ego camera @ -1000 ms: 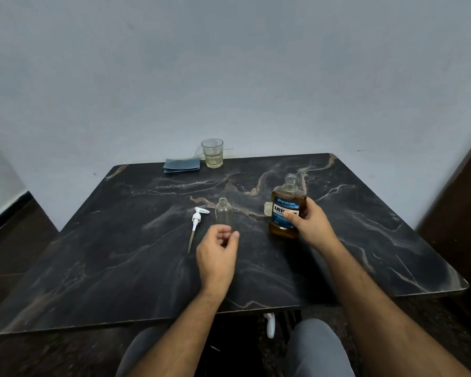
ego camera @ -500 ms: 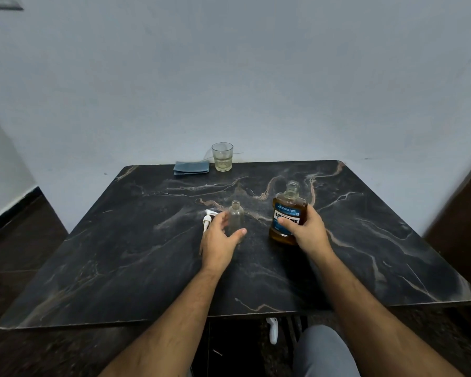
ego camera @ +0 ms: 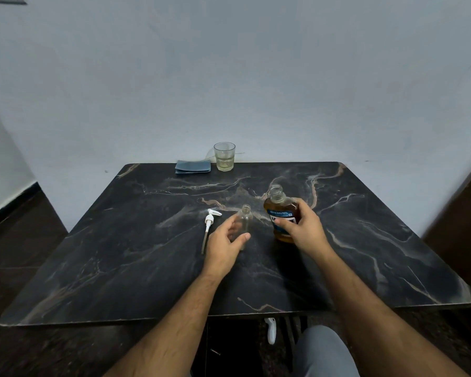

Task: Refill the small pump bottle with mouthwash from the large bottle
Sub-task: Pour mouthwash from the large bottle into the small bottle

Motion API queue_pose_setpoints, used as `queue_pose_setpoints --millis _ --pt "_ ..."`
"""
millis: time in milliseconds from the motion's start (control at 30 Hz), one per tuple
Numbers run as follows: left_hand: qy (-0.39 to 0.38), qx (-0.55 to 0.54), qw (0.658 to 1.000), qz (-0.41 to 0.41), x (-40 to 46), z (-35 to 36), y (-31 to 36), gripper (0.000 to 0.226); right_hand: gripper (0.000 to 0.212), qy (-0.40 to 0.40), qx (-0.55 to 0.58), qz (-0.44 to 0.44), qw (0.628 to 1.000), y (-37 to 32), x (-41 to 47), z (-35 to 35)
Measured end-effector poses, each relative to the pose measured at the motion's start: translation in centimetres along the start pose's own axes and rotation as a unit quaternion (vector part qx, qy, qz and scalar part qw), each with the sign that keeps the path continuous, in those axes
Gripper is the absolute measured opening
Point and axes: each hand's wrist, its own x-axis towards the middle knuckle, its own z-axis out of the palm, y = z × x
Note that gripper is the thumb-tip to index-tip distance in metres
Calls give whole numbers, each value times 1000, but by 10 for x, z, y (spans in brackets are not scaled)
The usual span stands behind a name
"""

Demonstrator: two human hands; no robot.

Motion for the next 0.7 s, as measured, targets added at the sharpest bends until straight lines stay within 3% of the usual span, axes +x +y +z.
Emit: queue_pose_setpoints --millis 400,700 --pt "-81 -53 995 5 -6 -6 2 57 40 -36 -214 -65 974 -8 -3 -15" --pt "-102 -54 993 7 -3 -9 7 58 41 -37 -267 -79 960 -12 -6 -18"
